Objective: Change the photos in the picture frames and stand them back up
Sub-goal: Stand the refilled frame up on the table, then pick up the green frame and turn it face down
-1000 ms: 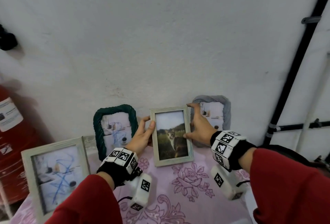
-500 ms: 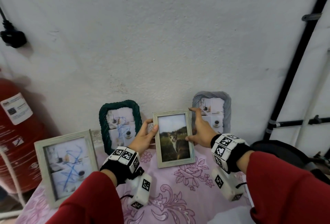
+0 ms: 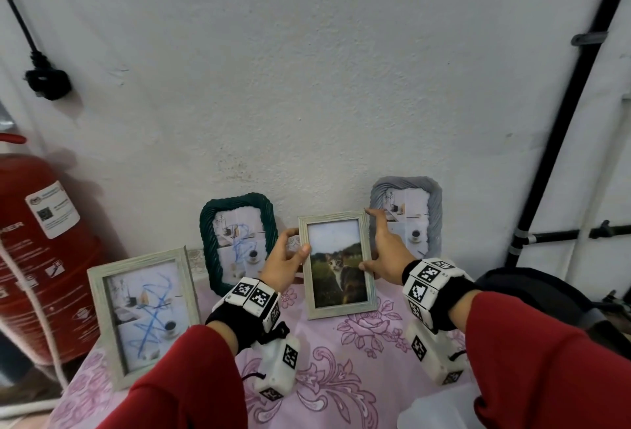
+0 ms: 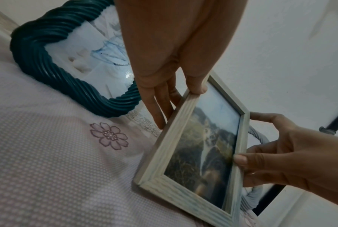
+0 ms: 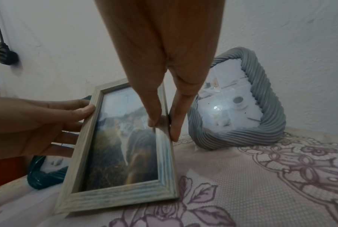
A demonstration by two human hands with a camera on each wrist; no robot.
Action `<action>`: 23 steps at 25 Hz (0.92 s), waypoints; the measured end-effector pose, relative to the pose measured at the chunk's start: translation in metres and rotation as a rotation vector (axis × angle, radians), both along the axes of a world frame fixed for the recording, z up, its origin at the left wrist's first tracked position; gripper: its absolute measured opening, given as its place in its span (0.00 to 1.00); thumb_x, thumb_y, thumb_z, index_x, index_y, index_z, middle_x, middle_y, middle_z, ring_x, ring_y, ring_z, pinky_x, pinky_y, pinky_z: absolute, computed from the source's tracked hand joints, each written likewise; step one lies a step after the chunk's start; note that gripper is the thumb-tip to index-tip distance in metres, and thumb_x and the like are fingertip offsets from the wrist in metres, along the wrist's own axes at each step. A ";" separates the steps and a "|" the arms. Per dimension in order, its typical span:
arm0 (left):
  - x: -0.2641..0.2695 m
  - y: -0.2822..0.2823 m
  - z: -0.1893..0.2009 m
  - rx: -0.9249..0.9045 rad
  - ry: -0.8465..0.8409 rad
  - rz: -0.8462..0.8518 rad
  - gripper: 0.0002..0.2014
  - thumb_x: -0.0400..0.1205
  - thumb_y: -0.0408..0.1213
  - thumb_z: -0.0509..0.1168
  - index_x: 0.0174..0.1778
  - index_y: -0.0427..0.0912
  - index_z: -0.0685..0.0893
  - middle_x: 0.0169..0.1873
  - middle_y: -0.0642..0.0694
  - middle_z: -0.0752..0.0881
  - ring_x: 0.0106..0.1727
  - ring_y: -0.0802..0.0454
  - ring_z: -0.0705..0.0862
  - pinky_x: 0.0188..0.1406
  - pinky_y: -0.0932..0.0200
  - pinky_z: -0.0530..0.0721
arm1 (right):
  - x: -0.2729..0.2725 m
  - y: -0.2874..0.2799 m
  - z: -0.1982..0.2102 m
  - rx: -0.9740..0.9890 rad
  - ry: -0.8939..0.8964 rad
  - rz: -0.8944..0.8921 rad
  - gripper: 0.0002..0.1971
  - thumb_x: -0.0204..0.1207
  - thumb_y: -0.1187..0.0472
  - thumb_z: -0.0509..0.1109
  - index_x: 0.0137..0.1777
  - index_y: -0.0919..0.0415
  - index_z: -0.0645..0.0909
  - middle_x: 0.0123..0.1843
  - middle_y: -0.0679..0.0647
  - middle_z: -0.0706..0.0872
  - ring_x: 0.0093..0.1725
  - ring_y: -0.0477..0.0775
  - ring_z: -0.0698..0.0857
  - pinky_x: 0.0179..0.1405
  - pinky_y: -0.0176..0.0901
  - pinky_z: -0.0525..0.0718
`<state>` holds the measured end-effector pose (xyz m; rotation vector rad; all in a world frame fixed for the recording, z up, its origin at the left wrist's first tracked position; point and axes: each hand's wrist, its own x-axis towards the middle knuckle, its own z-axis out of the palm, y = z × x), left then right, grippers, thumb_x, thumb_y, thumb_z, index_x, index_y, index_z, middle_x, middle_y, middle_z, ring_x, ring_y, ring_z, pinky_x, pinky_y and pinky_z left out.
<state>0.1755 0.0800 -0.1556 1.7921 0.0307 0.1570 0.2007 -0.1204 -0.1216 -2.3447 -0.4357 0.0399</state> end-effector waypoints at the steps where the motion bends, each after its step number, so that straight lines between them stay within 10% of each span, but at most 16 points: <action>1: -0.001 0.001 0.000 0.029 0.024 -0.004 0.20 0.84 0.35 0.59 0.73 0.40 0.64 0.52 0.33 0.85 0.50 0.40 0.86 0.51 0.42 0.85 | 0.000 0.000 0.000 0.000 0.014 0.002 0.49 0.68 0.74 0.75 0.79 0.54 0.45 0.36 0.59 0.77 0.35 0.58 0.80 0.48 0.60 0.86; 5: -0.009 0.007 0.002 0.146 0.082 -0.052 0.27 0.82 0.38 0.63 0.74 0.48 0.59 0.42 0.44 0.82 0.46 0.51 0.82 0.37 0.57 0.83 | 0.000 0.001 0.006 -0.047 0.020 0.018 0.54 0.67 0.71 0.77 0.81 0.56 0.39 0.49 0.60 0.74 0.48 0.57 0.78 0.48 0.48 0.80; 9: -0.021 0.018 0.016 0.206 0.063 -0.006 0.30 0.80 0.40 0.66 0.76 0.46 0.60 0.57 0.38 0.78 0.59 0.48 0.78 0.54 0.57 0.78 | -0.006 0.003 0.026 -0.176 -0.069 -0.074 0.50 0.70 0.67 0.74 0.81 0.53 0.42 0.74 0.70 0.62 0.74 0.70 0.66 0.70 0.57 0.72; 14: -0.044 0.038 0.055 0.301 -0.026 0.078 0.21 0.79 0.33 0.67 0.68 0.40 0.74 0.63 0.42 0.78 0.68 0.48 0.75 0.67 0.57 0.73 | -0.016 0.019 0.060 -0.108 -0.317 -0.163 0.29 0.72 0.70 0.65 0.74 0.61 0.64 0.67 0.66 0.69 0.68 0.66 0.71 0.66 0.56 0.74; 23: -0.061 0.116 0.120 0.331 -0.142 0.307 0.12 0.78 0.22 0.64 0.55 0.33 0.84 0.54 0.36 0.87 0.50 0.50 0.83 0.53 0.61 0.77 | -0.033 0.103 0.089 0.172 -0.248 0.056 0.11 0.75 0.72 0.63 0.51 0.67 0.85 0.51 0.62 0.87 0.44 0.51 0.81 0.47 0.38 0.79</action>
